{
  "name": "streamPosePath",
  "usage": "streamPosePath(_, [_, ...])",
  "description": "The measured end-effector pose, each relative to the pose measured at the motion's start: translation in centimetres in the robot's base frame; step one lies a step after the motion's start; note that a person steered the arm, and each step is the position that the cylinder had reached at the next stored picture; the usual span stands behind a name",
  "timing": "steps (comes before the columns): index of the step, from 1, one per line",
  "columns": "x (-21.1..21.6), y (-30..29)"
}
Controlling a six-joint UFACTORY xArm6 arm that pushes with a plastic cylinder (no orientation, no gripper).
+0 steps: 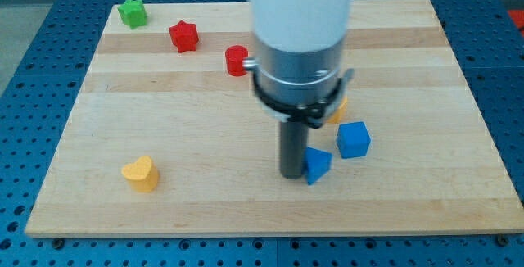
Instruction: Move the blue triangle towards bottom right
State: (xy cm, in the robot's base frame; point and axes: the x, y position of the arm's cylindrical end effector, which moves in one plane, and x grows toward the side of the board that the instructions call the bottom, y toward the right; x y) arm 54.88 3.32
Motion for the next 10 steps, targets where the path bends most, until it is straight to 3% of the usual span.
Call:
streamPosePath(3, [-1.4, -2.8])
streamPosePath(8, [0.9, 8.2])
streamPosePath(10, [1.0, 7.5])
